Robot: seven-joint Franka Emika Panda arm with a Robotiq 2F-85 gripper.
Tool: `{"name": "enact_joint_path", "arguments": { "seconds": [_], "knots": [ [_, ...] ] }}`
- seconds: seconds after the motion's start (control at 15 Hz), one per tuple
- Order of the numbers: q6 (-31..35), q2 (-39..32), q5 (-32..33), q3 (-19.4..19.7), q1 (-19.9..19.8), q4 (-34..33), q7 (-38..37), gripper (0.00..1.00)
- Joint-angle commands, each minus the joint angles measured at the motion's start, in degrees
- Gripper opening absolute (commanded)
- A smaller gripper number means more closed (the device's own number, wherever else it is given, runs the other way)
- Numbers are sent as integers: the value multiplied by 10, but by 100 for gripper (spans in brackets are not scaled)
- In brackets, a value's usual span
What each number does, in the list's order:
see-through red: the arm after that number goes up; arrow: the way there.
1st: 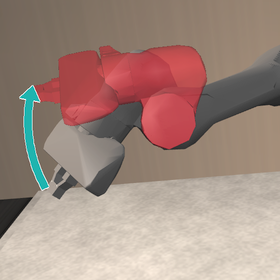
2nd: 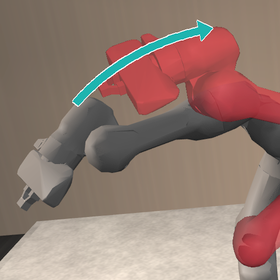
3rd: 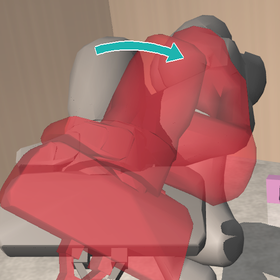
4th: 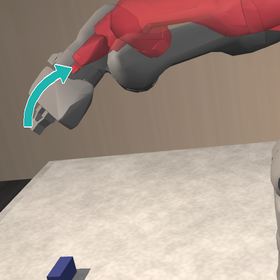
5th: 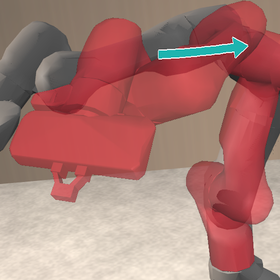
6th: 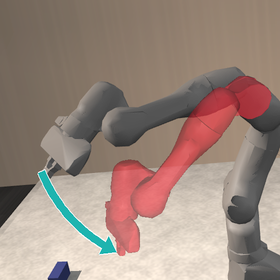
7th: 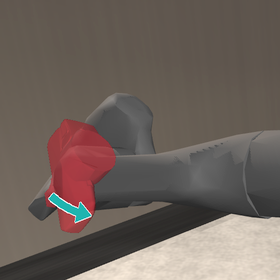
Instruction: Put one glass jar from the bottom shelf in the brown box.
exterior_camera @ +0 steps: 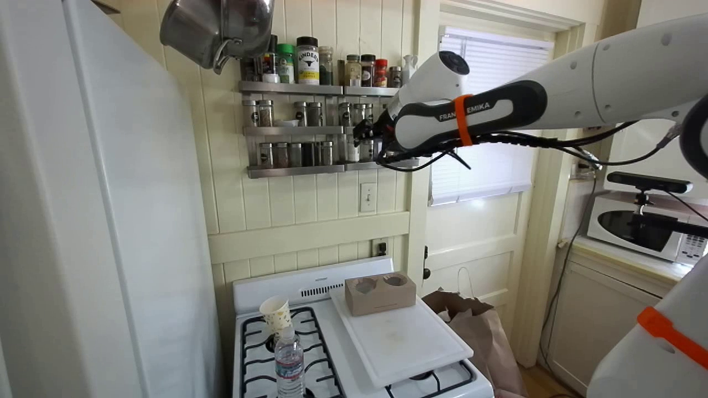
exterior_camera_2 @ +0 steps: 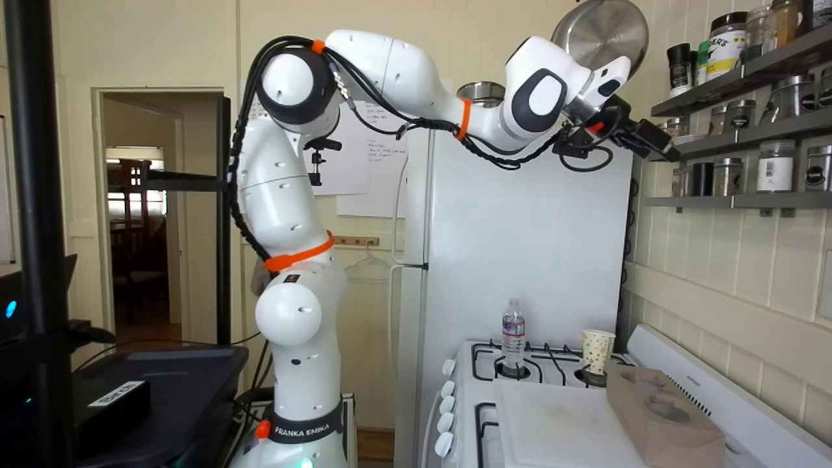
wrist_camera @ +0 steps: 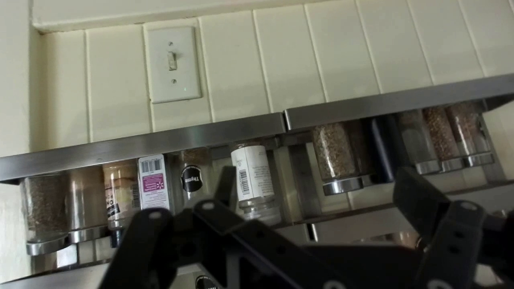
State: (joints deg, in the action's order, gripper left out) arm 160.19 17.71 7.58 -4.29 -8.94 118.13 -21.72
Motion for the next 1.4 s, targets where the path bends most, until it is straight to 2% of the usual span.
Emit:
{"name": "enact_joint_path", "arguments": {
  "seconds": [0.0, 0.07, 0.2, 0.4, 0.47, 0.53, 0.8, 0.93, 1.13, 1.33],
  "knots": [
    [96, -75, 17, -11, -35, -53, -66, 100],
    [129, -90, 49, -18, -54, -62, -83, 100],
    [199, -118, 161, -53, -125, -77, -134, 100],
    [220, -129, 291, -90, -199, -91, -214, 100],
    [200, -127, 301, -94, -199, -92, -228, 100],
    [214, -124, 258, -72, -176, -77, -185, 100],
    [213, -127, 279, -85, -190, -86, -203, 100],
    [219, -141, 347, -107, -228, -115, -269, 100],
    [207, -157, 466, -135, -264, -155, -370, 100],
    [188, -167, 600, -153, -271, -199, -482, 100]
  ]
}}
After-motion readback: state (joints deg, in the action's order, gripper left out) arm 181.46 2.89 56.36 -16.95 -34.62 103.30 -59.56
